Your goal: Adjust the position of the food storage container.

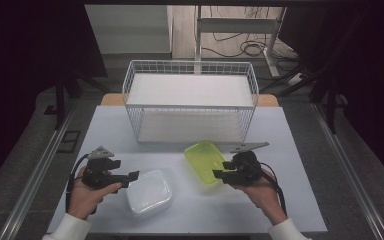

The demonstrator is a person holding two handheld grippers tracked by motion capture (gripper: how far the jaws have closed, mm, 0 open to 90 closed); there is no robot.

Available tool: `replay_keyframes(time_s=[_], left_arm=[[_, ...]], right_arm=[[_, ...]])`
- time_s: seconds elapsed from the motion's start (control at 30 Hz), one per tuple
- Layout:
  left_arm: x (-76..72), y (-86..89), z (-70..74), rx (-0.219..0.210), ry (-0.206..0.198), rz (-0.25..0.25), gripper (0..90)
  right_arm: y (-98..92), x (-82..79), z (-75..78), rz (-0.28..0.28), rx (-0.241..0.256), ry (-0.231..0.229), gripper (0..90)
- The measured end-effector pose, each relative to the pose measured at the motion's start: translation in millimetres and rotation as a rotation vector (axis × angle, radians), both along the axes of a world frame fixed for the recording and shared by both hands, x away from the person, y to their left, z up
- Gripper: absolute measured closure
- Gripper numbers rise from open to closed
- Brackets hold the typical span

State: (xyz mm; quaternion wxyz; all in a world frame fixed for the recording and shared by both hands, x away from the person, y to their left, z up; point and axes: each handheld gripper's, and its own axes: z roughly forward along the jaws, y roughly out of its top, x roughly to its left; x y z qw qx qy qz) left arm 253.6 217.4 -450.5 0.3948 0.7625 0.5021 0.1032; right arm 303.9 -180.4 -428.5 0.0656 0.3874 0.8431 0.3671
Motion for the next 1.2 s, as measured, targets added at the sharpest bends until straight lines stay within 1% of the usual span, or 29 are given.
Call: replay_keyframes(time_s=[0.1, 0.2, 0.27, 0.37, 0.4, 0.43, 0.53, 0.67, 0.73, 0.77, 0.8, 0.83, 0.87, 0.9, 0.97, 1.0, 1.1, 1.13, 1.2], left_arm=[[0.6, 0.3, -1.0, 0.006, -0.001, 0.008, 17.5], [0.8, 0.8, -2.1, 0.014, 0.004, 0.016, 17.5], [0.9, 1.0, -2.3, 0.014, 0.003, 0.016, 17.5], [1.3, 0.6, -3.4, 0.02, 0.007, 0.017, 17.5], [1.3, 0.6, -3.4, 0.02, 0.007, 0.017, 17.4], [1.3, -0.2, -4.0, 0.022, 0.009, 0.015, 17.5], [1.2, -0.7, -4.3, 0.028, 0.009, 0.015, 17.4], [0.6, -0.9, -4.3, 0.031, 0.009, 0.018, 17.4], [0.3, -0.6, -4.5, 0.033, 0.01, 0.018, 17.3], [0.2, -0.3, -4.8, 0.035, 0.01, 0.018, 17.3], [0.2, -0.3, -4.8, 0.035, 0.01, 0.018, 17.3], [0.2, 0.1, -5.3, 0.037, 0.01, 0.02, 17.3], [0.3, 0.7, -5.6, 0.038, 0.011, 0.02, 17.3], [0.2, 1.1, -6.0, 0.038, 0.012, 0.021, 17.3], [0.1, 1.0, -5.9, 0.039, 0.011, 0.021, 17.3], [0.1, 0.7, -5.6, 0.039, 0.01, 0.02, 17.3], [0.1, 0.4, -5.6, 0.041, 0.01, 0.02, 17.3], [0.2, 0.3, -6.0, 0.04, 0.011, 0.019, 17.3], [0.5, 0.3, -6.5, 0.043, 0.013, 0.02, 17.3]], right_arm=[[12.0, 3.3, -1.9, 0.035, -0.007, 0.018, 51.5], [21.3, 5.0, -4.0, 0.056, -0.013, 0.027, 52.8], [28.4, 5.6, -5.6, 0.069, -0.018, 0.039, 53.9], [40.4, 6.5, -10.1, 0.103, -0.029, 0.049, 54.9], [40.4, 6.5, -10.1, 0.103, -0.029, 0.049, 54.9], [47.7, 6.7, -13.3, 0.122, -0.044, 0.053, 55.5], [53.2, 7.1, -15.8, 0.135, -0.051, 0.054, 57.6], [64.8, 6.5, -23.0, 0.173, -0.068, 0.069, 68.0], [67.3, 5.8, -25.4, 0.182, -0.076, 0.081, 72.6], [68.3, 5.5, -27.9, 0.193, -0.087, 0.089, 77.0], [67.7, 5.4, -28.6, 0.196, -0.092, 0.087, 79.3], [67.7, 5.4, -28.6, 0.196, -0.092, 0.087, 79.3], [66.5, 5.1, -29.6, 0.194, -0.096, 0.088, 82.3], [63.6, 5.4, -31.6, 0.192, -0.102, 0.094, 87.3], [62.9, 5.6, -32.5, 0.192, -0.106, 0.094, 88.0], [63.5, 5.6, -35.1, 0.193, -0.12, 0.097, 88.3], [65.9, 5.0, -36.7, 0.199, -0.127, 0.099, 88.4], [69.6, 4.1, -39.0, 0.206, -0.138, 0.098, 88.4], [71.3, 3.9, -40.5, 0.208, -0.146, 0.099, 88.4]])
